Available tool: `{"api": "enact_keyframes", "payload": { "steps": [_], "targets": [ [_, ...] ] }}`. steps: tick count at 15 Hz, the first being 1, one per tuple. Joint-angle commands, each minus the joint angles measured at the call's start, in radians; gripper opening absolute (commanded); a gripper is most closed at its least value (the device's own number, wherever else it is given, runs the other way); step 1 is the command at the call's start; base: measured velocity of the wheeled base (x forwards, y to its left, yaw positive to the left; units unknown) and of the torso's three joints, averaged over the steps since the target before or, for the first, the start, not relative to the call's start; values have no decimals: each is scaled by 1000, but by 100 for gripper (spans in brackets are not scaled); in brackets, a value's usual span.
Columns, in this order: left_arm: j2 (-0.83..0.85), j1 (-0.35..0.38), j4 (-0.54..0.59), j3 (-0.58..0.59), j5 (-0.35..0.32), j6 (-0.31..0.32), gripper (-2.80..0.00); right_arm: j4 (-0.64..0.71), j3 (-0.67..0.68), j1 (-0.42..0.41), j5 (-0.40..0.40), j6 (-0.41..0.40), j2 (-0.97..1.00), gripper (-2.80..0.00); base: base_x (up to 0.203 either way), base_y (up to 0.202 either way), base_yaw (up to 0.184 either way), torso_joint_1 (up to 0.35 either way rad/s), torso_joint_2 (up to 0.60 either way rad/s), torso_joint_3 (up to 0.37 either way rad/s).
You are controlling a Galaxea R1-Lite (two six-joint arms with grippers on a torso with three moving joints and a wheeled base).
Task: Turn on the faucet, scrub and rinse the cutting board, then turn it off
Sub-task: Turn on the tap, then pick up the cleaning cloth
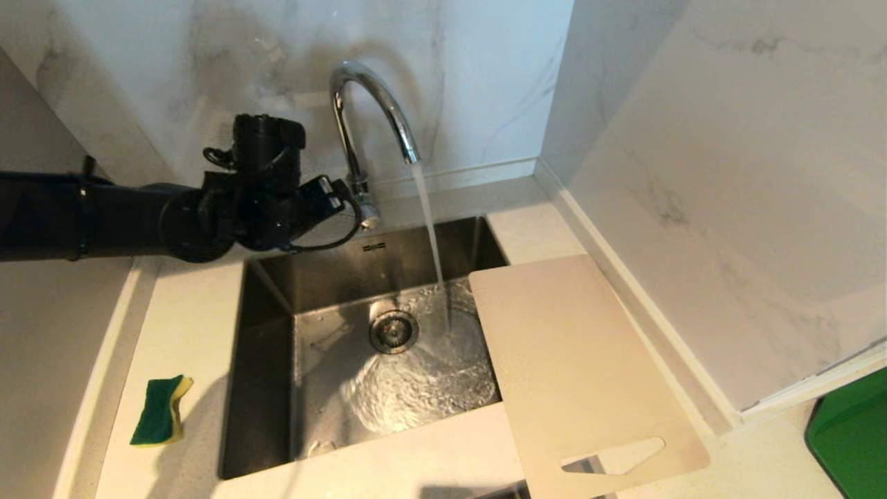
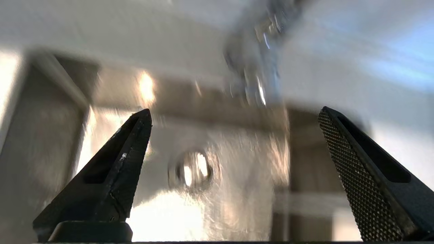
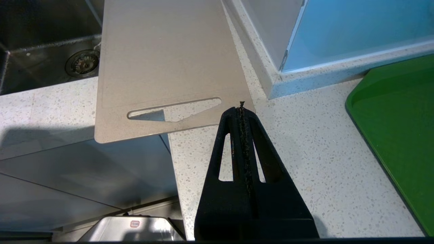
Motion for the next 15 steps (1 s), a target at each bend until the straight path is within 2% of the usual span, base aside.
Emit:
{"api": "enact_keyframes", "payload": {
  "steps": [1,3,4,5,7,10,11,12,13,14,15],
  "targets": [
    [-157,28,102,65,-177,-1,0,0,2,0,1,0,0,-280,0,0,0,0,0,0],
    [-216,68,151,110,-295,15,0,0,2,0,1,0,0,-280,0,0,0,0,0,0],
    [-233,86,157,136,-331,39,0,0,2,0,1,0,0,-280,0,0,0,0,0,0],
    [-246,102,158,168,-351,67,0,0,2,0,0,0,0,-280,0,0,0,0,0,0],
    [-265,127,185,219,-368,180,0,0,2,0,0,0,0,-280,0,0,0,0,0,0],
    [-275,136,204,262,-377,218,0,0,2,0,0,0,0,-280,0,0,0,0,0,0],
    [-274,140,215,279,-391,256,0,0,2,0,0,0,0,-280,0,0,0,0,0,0],
    [-276,150,256,300,-414,330,0,0,2,0,0,0,0,-280,0,0,0,0,0,0],
    [-279,161,330,322,-441,422,0,0,2,0,0,0,0,-280,0,0,0,0,0,0],
    [-283,169,407,335,-464,482,0,0,2,0,0,0,0,-280,0,0,0,0,0,0],
    [-283,173,421,339,-474,485,0,0,2,0,0,0,0,-280,0,0,0,0,0,0]
  ]
}}
